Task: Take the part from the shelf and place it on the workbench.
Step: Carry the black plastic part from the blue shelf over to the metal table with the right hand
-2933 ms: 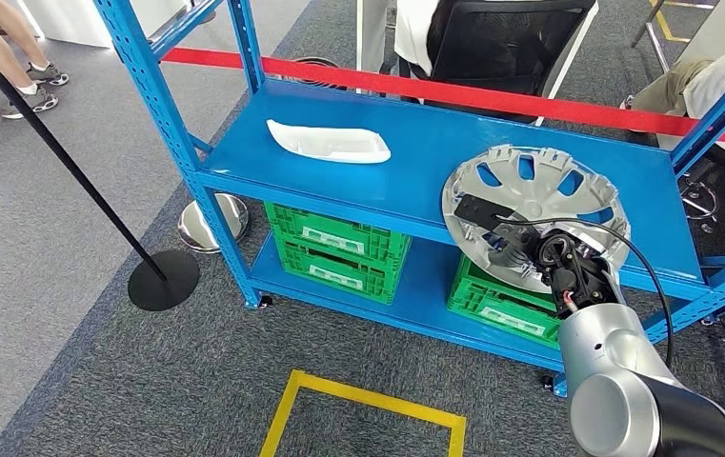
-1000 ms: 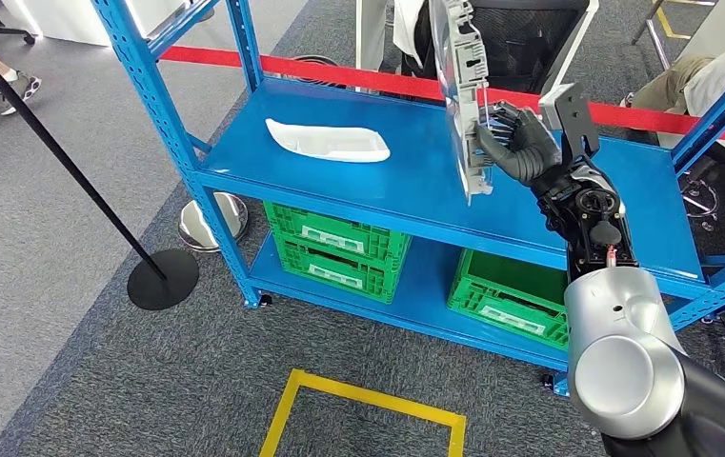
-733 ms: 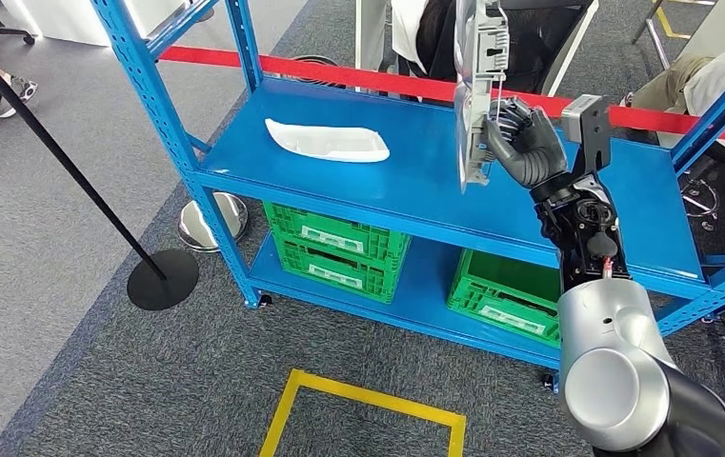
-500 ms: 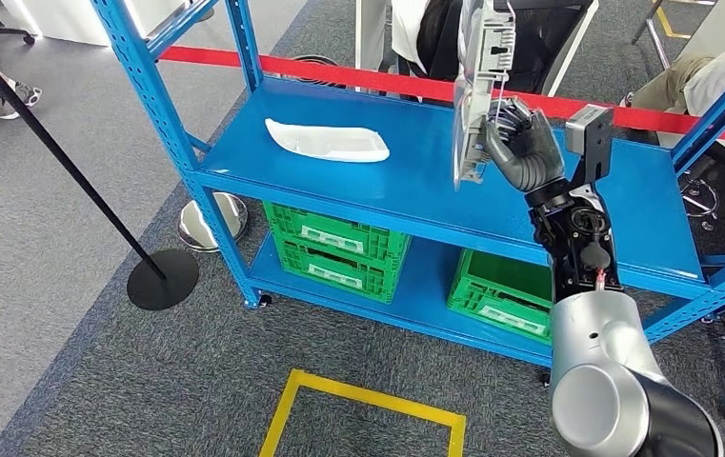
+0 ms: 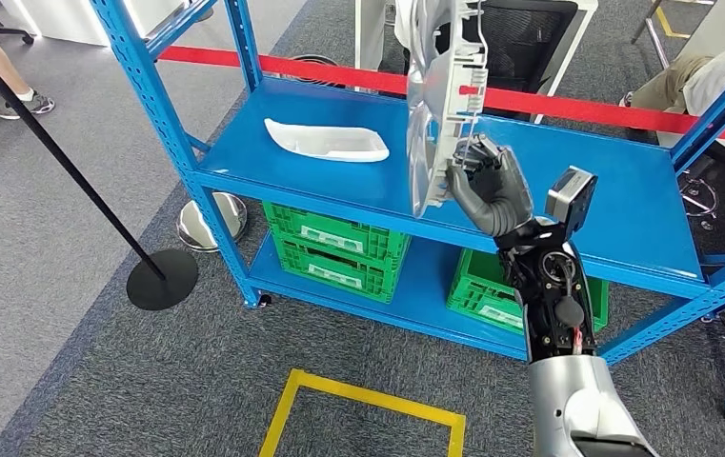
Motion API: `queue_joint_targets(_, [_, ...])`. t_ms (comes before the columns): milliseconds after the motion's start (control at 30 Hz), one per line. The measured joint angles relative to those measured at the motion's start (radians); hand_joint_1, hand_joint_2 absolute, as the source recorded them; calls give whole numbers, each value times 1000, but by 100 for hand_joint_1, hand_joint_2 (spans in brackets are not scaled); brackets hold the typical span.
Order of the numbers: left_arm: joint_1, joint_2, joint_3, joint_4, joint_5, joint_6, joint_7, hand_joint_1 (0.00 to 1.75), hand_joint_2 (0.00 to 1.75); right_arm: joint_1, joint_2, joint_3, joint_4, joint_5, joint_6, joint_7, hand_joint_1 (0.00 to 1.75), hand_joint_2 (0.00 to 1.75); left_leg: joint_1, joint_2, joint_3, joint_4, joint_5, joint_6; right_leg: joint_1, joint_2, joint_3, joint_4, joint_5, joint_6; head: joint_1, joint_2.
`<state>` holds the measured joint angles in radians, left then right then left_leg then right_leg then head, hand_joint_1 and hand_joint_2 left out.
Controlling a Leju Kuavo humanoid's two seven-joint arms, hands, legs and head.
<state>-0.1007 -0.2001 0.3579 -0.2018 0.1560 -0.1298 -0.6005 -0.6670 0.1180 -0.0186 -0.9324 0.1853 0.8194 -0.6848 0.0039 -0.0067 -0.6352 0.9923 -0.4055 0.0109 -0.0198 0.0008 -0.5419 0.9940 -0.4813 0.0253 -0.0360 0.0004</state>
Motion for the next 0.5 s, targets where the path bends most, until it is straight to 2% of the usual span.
queue_joint_targets(233, [8, 2, 6, 1, 2, 1, 25, 0, 175, 146, 3, 84, -198, -24, 0, -3, 175, 175, 0, 0, 0, 0, -1, -1, 0, 0, -1, 0, -1, 0, 0, 0])
queue_joint_targets(500, [12, 4, 9, 3, 2, 21, 97, 0, 175, 226, 0, 114, -344, -38, 0, -3, 175, 175, 0, 0, 0, 0, -1, -1, 0, 0, -1, 0, -1, 0, 0, 0])
